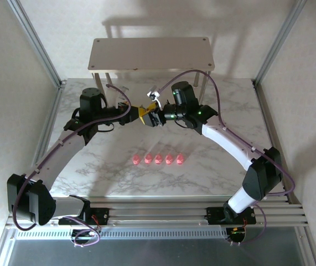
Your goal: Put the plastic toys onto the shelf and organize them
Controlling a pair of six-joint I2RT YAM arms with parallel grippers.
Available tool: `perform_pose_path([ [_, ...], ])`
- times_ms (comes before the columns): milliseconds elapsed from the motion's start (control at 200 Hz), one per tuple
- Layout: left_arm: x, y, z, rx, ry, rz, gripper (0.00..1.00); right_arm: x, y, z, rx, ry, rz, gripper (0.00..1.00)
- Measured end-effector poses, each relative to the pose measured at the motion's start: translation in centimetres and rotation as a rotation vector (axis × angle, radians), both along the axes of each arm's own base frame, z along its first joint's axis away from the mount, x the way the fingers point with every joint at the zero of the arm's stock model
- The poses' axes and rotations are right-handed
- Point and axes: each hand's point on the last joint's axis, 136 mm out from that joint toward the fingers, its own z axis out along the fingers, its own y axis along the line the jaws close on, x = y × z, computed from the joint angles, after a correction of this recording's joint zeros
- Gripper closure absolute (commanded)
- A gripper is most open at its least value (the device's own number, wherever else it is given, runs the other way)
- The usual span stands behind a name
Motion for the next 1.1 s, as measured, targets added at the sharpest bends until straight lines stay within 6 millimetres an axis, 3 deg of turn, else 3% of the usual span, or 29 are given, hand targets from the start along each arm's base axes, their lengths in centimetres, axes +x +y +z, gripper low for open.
perform_pose_path([
  [150,0.1,-0.3,1.2,0.030,-0.044,-0.022,0.78,-0.3,0.3,0.6,0.013,-0.007,0.010,0.01],
  [270,0.6,-0.5,1.6,0.069,-0.066,-0.037,0.77,-0.8,-0.1,1.4,0.018,-0.038,0.012,0.01],
  [380,1.9,-0.4,1.1,0.133,-0.082,-0.035,0.77,-1.5,-1.7,2.7,0.020,-0.071,-0.019,0.01],
  [506,4.1,0.3,-0.4,0.249,-0.096,0.019,0.78,-1.6,-5.7,4.4,-0.001,-0.125,-0.157,0.01],
  [701,7.2,1.5,-4.8,0.447,-0.106,0.107,0.78,-0.3,-12.6,7.0,-0.021,-0.201,-0.439,0.01],
  [821,8.5,1.0,-6.6,0.553,-0.176,0.118,0.78,-0.3,-14.7,6.9,-0.023,-0.207,-0.521,0.01],
  [1101,12.9,-0.6,-8.8,0.711,-0.350,0.097,0.77,0.4,-16.2,5.0,-0.057,-0.175,-0.597,0.01],
])
